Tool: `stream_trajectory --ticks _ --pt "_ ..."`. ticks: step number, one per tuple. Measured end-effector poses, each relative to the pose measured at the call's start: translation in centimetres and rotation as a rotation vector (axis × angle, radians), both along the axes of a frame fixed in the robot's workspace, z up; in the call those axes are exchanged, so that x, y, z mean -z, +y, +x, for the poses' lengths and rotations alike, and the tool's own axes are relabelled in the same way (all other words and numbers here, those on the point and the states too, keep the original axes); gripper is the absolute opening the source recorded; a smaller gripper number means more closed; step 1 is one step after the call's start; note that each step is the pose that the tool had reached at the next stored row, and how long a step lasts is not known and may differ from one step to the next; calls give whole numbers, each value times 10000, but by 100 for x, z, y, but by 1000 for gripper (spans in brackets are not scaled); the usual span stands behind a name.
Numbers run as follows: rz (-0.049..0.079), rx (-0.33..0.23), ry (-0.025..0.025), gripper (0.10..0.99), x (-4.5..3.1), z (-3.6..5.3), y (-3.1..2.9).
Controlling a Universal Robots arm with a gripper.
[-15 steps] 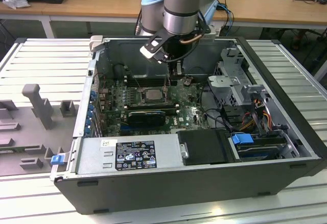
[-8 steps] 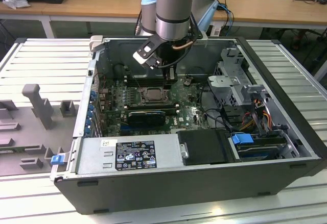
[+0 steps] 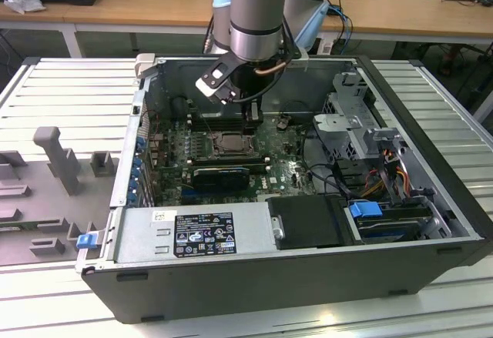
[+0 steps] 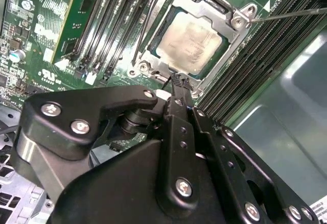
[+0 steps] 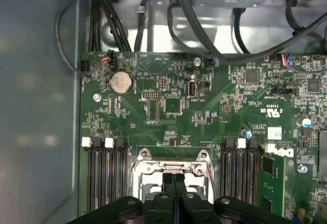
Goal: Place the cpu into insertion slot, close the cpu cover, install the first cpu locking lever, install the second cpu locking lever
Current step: 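Close the cpu cover, then install the first cpu locking lever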
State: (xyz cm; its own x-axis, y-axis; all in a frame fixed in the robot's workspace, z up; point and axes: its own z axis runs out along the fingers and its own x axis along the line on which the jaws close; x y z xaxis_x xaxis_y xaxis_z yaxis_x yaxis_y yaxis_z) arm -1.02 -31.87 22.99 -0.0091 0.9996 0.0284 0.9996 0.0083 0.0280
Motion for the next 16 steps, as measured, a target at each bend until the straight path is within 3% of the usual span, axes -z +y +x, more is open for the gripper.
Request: stream_trajectory --ticks 8,16 --pt "0 1 -1 106 0 -170 0" --pt "2 0 0 106 -3 -244 0"
